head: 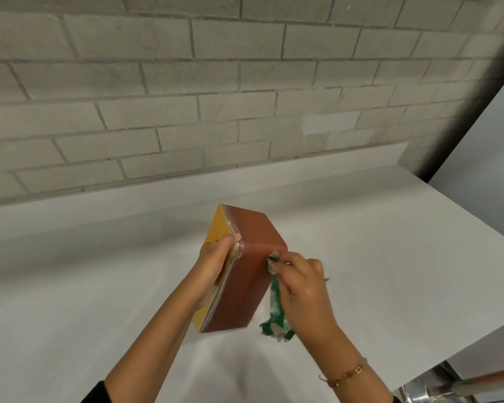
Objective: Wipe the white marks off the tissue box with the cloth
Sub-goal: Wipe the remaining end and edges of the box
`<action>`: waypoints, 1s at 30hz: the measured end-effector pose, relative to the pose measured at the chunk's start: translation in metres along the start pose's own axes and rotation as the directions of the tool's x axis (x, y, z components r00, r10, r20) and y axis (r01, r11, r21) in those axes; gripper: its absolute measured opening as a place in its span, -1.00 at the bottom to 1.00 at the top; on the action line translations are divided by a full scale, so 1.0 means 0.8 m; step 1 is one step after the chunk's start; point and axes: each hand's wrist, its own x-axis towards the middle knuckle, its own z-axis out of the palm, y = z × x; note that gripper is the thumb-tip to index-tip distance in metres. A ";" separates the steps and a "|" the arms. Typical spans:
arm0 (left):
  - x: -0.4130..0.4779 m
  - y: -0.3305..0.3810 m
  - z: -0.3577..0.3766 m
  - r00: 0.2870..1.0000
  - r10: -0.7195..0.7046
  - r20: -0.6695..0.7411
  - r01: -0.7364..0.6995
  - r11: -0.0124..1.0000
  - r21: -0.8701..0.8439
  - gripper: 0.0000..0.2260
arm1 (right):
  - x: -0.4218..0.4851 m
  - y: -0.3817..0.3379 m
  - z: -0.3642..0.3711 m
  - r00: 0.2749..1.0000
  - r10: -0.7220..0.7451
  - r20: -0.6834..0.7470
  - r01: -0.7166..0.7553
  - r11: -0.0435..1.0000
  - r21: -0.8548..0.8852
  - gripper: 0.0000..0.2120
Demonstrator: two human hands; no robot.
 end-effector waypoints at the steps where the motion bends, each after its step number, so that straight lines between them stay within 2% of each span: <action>1: 0.000 0.000 -0.002 1.000 -0.026 -0.013 0.026 0.999 -0.023 -0.60 | 0.002 0.010 -0.003 0.999 0.029 -0.038 -0.030 0.999 -0.023 -0.76; 3: 0.001 0.000 -0.003 0.999 -0.040 -0.012 0.040 0.998 -0.055 -0.61 | 0.004 0.017 -0.008 0.995 0.031 -0.096 -0.034 0.999 -0.025 -0.74; 5: 0.001 0.003 -0.001 0.999 -0.041 -0.010 0.041 0.997 -0.070 -0.63 | 0.001 0.010 -0.005 0.992 -0.070 -0.103 0.067 0.997 -0.027 -0.85; 9: 0.003 0.004 0.007 1.000 0.001 -0.011 -0.001 0.999 -0.038 -0.64 | -0.012 -0.023 0.023 0.965 -0.259 0.050 0.259 0.966 -0.007 -0.86; 12: 0.001 0.000 0.006 1.000 -0.005 0.028 0.006 0.999 -0.040 -0.65 | -0.013 -0.021 0.033 0.953 -0.287 0.100 0.291 0.956 -0.028 -0.81; 14: 0.004 -0.004 -0.001 0.999 0.000 0.037 0.001 0.999 -0.032 -0.65 | -0.012 -0.005 0.028 0.970 -0.226 0.085 0.230 0.972 -0.039 -0.82; 16: 0.006 -0.008 -0.010 1.000 -0.013 -0.001 0.013 1.000 -0.001 -0.68 | -0.009 0.015 0.017 0.997 -0.070 0.033 0.071 0.997 -0.035 -0.79; 18: 0.009 -0.014 -0.020 1.000 -0.019 0.004 0.019 1.000 -0.001 -0.61 | -0.001 0.034 0.004 0.998 0.039 -0.048 -0.041 0.998 -0.044 -0.73; 20: 0.011 -0.018 -0.030 0.998 -0.012 0.069 0.012 1.000 0.007 -0.52 | 0.010 0.047 -0.010 0.991 0.074 -0.111 -0.074 0.997 0.006 -0.72; 23: 0.013 -0.018 -0.043 0.983 -0.020 0.183 0.010 0.998 0.060 -0.53 | 0.019 0.054 -0.027 0.990 0.041 -0.135 -0.032 0.997 0.072 -0.77; 25: 0.014 -0.013 -0.052 0.964 -0.047 0.263 0.016 0.993 0.121 -0.50 | 0.019 0.053 -0.034 0.986 0.088 -0.145 -0.057 0.977 0.204 -0.78; 28: 0.017 -0.006 -0.059 0.935 -0.085 0.345 0.002 0.972 0.234 -0.70 | 0.020 0.053 -0.039 0.968 0.219 -0.121 -0.151 0.897 0.415 -0.71; 30: 0.016 0.002 -0.061 0.931 -0.097 0.351 -0.019 0.950 0.313 -0.64 | 0.021 0.056 -0.042 0.959 0.278 -0.058 -0.214 0.842 0.496 -0.65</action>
